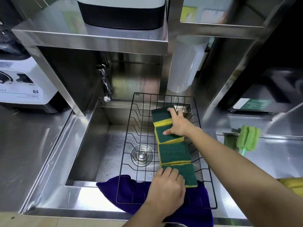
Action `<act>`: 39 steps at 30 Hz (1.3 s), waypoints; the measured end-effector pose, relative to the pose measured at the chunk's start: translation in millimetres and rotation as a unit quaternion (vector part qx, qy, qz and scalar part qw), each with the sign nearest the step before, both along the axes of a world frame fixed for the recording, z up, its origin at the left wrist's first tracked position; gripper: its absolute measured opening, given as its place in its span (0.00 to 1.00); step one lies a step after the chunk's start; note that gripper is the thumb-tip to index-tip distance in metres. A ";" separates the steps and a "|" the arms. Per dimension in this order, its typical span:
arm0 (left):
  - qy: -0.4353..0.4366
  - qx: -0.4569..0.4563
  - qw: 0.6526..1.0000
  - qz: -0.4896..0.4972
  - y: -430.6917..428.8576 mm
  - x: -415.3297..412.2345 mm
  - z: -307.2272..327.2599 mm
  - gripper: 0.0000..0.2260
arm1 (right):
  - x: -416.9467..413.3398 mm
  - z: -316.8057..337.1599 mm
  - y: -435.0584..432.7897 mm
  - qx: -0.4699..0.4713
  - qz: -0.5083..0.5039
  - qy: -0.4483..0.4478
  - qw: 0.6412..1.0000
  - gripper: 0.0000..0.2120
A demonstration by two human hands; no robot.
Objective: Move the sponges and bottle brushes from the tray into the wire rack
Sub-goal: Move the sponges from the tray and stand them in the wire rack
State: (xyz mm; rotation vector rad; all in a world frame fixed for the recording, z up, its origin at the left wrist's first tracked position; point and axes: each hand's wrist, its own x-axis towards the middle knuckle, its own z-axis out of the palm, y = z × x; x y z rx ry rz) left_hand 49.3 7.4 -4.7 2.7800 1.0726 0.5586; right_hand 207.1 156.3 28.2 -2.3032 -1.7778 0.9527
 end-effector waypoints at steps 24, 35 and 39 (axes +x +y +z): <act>0.013 -0.033 0.999 -0.008 -0.4 -0.5 2.2 0.12 | -5.6 -12.3 -1.2 0.082 0.025 -0.151 0.985 0.17; 0.010 -0.028 0.999 -0.013 0.5 -0.4 2.1 0.10 | -24.6 -25.4 -6.9 0.042 0.234 -0.180 0.955 0.31; 0.012 -0.019 1.000 -0.007 0.4 -0.5 0.9 0.10 | -32.8 -31.8 -12.4 0.012 0.188 -0.239 0.953 0.31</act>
